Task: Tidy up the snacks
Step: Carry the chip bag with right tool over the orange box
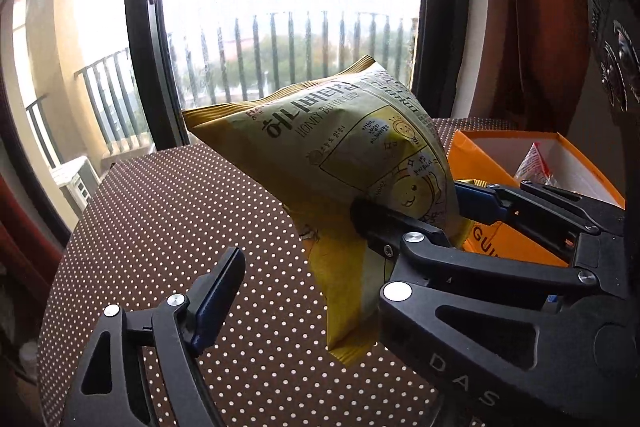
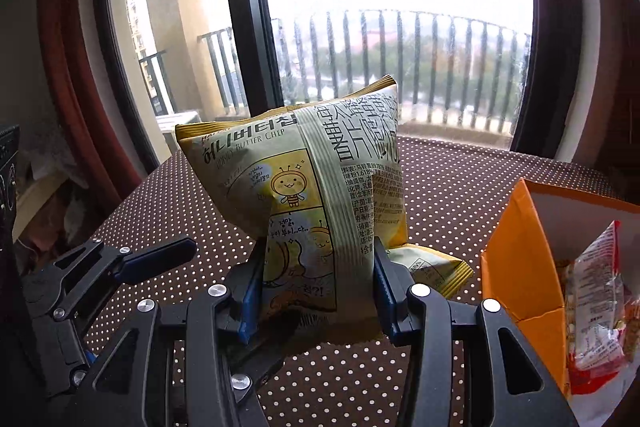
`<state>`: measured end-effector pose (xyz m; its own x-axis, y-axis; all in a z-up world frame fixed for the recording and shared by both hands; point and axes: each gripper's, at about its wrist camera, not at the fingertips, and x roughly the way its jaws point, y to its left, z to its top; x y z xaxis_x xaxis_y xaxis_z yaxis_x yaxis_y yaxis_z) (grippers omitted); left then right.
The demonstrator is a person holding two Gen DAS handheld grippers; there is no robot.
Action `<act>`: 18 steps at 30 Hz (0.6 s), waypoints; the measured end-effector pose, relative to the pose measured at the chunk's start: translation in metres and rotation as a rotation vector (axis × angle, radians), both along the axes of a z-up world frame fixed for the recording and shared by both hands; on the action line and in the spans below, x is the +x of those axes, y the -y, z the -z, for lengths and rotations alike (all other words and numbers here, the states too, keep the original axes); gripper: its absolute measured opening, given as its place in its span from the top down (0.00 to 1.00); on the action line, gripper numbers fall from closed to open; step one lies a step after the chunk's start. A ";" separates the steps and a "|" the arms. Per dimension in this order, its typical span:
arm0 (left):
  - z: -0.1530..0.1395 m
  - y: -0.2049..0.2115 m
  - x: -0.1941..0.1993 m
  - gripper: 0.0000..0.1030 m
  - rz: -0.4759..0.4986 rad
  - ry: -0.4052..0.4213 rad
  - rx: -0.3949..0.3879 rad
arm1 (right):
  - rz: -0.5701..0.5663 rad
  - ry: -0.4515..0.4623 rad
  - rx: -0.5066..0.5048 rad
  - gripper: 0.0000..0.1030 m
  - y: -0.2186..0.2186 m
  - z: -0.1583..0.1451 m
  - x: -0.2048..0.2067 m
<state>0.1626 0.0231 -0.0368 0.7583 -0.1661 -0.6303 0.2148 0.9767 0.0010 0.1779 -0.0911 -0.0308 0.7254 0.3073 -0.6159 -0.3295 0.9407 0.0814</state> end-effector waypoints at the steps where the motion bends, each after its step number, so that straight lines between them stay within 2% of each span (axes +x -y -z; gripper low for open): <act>1: -0.003 0.003 -0.002 0.20 0.002 0.007 -0.002 | 0.007 0.008 0.002 0.53 0.003 -0.003 -0.002; 18: -0.050 0.036 -0.025 0.18 0.026 0.127 -0.022 | 0.079 0.139 0.027 0.53 0.039 -0.053 -0.030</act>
